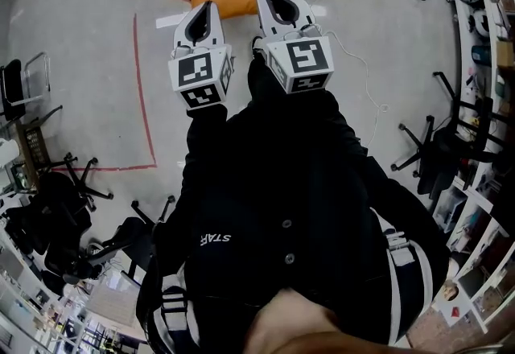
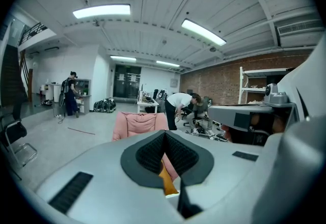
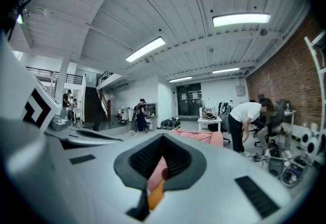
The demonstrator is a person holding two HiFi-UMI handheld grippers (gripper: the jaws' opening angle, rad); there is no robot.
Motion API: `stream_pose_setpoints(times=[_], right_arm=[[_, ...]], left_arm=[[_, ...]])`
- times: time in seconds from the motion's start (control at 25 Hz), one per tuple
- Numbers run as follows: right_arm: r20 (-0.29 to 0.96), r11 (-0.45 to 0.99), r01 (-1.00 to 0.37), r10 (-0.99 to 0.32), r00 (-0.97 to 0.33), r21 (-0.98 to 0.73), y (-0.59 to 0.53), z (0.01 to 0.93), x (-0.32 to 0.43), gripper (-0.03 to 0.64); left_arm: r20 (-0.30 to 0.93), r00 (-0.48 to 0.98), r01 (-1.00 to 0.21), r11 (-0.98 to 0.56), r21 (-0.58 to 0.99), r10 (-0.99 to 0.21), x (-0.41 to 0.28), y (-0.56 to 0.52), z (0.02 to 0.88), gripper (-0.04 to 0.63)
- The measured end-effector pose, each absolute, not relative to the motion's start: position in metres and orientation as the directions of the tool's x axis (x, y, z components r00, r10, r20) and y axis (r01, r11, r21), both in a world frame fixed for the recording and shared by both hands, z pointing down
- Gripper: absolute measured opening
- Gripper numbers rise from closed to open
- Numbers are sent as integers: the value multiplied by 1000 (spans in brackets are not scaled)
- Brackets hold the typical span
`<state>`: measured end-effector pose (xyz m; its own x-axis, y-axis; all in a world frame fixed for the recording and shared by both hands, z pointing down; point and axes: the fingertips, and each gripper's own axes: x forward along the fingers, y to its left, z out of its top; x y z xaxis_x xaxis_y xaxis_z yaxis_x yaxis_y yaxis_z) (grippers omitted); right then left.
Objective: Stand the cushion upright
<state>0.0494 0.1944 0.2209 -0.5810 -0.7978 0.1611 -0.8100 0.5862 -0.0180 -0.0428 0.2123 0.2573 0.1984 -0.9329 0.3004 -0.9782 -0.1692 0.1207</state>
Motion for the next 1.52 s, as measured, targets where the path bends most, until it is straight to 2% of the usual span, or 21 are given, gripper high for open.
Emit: stream_pose_setpoints(times=[0.44,0.72,1.12,1.52], right_arm=[[162,645,-763,-748,-644,-55,19,229,48,12],[198,661,-745,-721,-664,-92,-54,253,41,12],[350,598,-777,-698,-625,-194,-74,322,28,13],[522,497,-843,-673,-524,-206,-110,415,27,14]], left_arm=[[349,149,-986,-112,123,-925,-42,41,267,-2],[386,104,-991,-62,118,-916,-53,-23,286,-2],[507,88,-991,-24,131,-857,-88,-40,355,-2],[634,145,-984,-41,176,-760,-93,-71,449,-1]])
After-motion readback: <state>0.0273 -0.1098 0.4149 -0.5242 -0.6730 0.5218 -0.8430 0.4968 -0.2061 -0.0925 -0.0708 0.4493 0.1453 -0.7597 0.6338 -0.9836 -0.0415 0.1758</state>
